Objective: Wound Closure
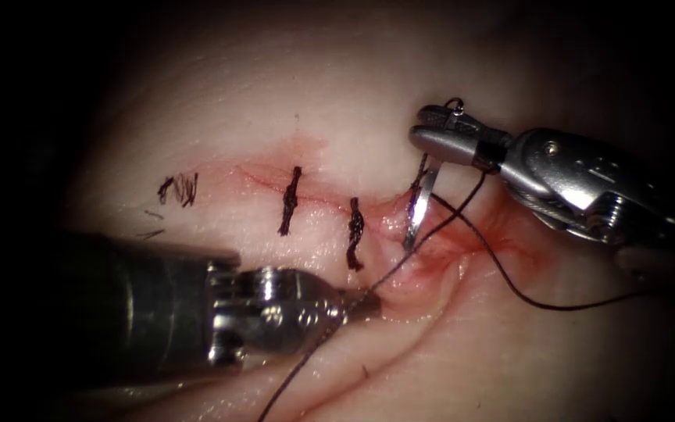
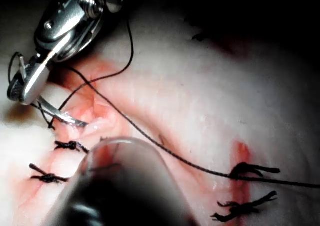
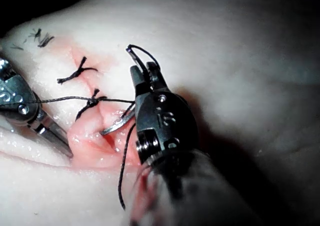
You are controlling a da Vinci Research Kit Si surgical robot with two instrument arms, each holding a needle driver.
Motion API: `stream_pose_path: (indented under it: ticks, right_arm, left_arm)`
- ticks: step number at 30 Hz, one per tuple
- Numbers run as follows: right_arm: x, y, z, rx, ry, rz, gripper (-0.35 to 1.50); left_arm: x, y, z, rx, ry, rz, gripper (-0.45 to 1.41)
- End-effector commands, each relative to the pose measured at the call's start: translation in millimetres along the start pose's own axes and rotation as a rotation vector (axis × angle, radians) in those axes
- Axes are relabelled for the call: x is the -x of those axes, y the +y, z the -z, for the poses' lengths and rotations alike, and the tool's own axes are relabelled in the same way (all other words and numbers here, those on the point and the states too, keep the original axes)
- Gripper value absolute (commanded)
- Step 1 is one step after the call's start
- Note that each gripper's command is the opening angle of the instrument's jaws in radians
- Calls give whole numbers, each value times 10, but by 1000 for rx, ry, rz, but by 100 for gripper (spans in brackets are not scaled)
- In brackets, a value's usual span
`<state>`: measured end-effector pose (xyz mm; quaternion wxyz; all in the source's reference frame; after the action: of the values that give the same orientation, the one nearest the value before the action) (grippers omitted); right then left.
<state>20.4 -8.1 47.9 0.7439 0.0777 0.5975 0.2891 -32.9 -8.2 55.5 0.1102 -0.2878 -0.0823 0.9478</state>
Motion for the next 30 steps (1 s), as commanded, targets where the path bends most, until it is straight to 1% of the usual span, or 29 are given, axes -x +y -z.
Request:
stream_pose_path:
  ticks: [1, 9, 10, 11, 18, 26, 28, 30]
  right_arm:
    - [5, -2, -9, -4, 1, -10, -35]
    - [12, -19, -8, -24, 1, -13, -35]
    - [13, -27, -7, -34, 3, -32, -35]
    - [13, -30, -6, -38, 0, -43, -35]
    - [12, -44, -5, -62, -25, -90, -35]
    - [30, -70, -8, -103, -51, -84, -35]
    - [31, -71, -7, -82, -58, -89, -35]
    - [27, -66, -4, -58, -64, -36, -35]
  left_arm:
    - [-2, -1, -7, 0, 1, -1, -25]
    - [1, -1, -5, 2, 2, 3, -25]
    - [2, -1, -4, 4, 3, 1, -25]
    - [2, -1, -3, 4, 3, 1, -25]
    - [2, -2, -3, 4, 3, 7, -25]
    - [3, -2, -2, 6, 3, 6, -25]
    - [3, -2, -2, 7, 3, 12, -25]
    - [3, -2, -1, 7, 3, 13, -25]
